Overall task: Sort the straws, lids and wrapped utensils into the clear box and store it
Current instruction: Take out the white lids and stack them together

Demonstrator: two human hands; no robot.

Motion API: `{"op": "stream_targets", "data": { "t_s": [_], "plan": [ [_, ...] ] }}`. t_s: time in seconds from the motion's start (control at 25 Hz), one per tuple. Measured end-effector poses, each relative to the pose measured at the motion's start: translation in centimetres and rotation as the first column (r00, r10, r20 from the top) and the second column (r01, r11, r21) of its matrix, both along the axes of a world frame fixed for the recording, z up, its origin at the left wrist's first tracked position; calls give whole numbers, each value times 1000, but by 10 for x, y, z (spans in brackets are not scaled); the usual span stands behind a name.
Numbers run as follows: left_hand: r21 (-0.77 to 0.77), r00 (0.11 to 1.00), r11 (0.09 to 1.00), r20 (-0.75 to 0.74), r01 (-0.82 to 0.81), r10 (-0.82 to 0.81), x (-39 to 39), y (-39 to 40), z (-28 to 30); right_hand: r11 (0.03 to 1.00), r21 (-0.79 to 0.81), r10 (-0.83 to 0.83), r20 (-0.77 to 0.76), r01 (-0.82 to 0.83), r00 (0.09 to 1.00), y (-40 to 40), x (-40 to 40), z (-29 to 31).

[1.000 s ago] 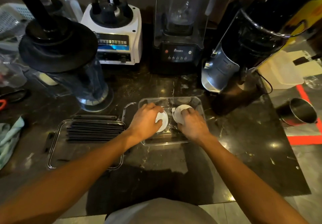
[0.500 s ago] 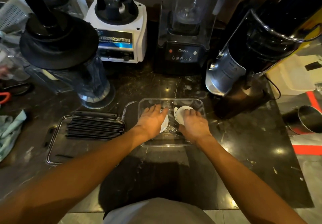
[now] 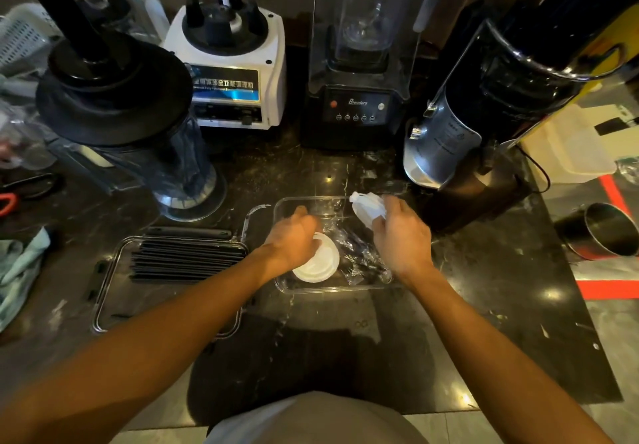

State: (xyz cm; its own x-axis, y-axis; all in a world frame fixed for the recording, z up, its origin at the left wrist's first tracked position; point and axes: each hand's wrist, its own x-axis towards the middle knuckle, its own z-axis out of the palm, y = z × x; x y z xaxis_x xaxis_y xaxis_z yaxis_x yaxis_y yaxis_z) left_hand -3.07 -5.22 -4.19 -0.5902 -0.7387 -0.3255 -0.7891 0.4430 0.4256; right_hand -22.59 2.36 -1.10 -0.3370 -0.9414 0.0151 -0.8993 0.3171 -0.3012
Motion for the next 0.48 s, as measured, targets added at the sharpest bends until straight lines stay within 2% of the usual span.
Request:
{"op": "stream_targets", "data": {
  "t_s": [0.16, 0.28, 0.32, 0.4, 0.48],
  "plan": [
    [129, 974, 984, -176, -122, 143, 11, -3, 8, 989, -97, -94, 159, 110, 983, 2, 0, 7],
    [196, 912, 952, -294, -236, 286, 15, 0, 15, 959, -119, -188, 410, 257, 892, 5, 0, 10],
    [243, 877, 933, -340, -266, 339, 16, -1, 16, 944, -113, -203, 543, 310, 815, 4, 1, 11],
    [357, 812, 880, -380, -313, 443, 17, 1, 14, 909, -23, -224, 815, 415, 534, 3, 6, 15],
    [440, 768, 830, -377, -343, 517, 17, 3, 13, 891, 129, -266, 925, 435, 270, 3, 13, 23]
  ]
}}
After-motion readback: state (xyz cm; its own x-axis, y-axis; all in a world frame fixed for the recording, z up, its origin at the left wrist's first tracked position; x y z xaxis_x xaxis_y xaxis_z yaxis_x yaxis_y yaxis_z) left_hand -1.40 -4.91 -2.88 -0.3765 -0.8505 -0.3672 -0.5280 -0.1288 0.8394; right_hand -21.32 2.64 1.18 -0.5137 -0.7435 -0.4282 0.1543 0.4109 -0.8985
